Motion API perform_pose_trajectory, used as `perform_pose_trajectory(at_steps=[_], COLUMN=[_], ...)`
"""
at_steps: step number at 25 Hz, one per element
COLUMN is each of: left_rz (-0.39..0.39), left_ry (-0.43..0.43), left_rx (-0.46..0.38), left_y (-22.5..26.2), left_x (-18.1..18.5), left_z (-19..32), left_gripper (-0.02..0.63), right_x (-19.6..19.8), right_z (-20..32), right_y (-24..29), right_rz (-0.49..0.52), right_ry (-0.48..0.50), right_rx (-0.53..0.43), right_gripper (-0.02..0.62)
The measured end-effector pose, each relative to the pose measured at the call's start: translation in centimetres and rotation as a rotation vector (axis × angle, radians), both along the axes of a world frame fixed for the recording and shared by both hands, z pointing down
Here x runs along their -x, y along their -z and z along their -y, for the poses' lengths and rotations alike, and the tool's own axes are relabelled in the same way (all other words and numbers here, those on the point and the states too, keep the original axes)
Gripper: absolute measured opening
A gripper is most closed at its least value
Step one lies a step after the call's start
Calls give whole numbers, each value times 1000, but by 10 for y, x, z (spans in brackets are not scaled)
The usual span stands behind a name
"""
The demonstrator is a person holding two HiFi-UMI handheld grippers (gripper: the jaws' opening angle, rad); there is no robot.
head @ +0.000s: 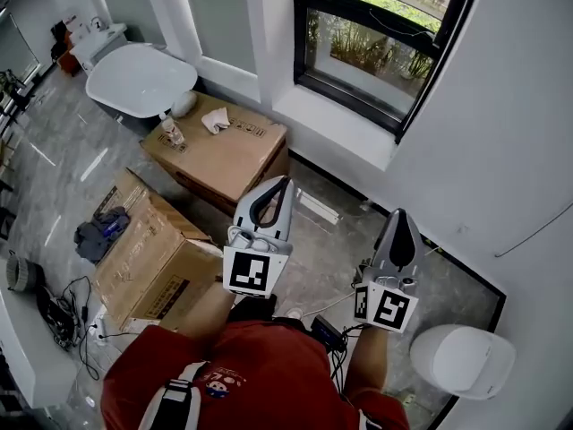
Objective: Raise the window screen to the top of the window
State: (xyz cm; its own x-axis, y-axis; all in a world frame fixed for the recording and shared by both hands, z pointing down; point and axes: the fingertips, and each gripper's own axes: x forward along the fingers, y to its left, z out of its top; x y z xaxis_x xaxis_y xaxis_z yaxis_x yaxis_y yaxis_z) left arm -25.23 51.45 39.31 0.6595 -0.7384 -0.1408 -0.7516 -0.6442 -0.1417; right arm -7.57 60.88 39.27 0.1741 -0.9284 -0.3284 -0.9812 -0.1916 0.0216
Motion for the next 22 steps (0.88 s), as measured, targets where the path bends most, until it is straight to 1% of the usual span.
perform_pose_trajectory(at_steps=[5, 10, 17, 22], left_rz=[-9, -40, -50, -71], left_ry=[7, 7, 7, 10], left_rx=[-5, 4, -4, 6], left_y=[0, -3, -2, -1], left_x=[-2, -5, -10, -5], left_z=[13, 41, 103, 156], left_gripper=[5, 5, 5, 5], right_x=[-3, -6, -12, -6], right_z=[16, 44, 105, 159], right_y=[1, -1, 2, 5], right_rz=[-11, -32, -53, -73], right_ry=[7, 3, -10, -8], right_rx=[-2, 3, 15, 28], right_gripper=[9, 9, 9, 9])
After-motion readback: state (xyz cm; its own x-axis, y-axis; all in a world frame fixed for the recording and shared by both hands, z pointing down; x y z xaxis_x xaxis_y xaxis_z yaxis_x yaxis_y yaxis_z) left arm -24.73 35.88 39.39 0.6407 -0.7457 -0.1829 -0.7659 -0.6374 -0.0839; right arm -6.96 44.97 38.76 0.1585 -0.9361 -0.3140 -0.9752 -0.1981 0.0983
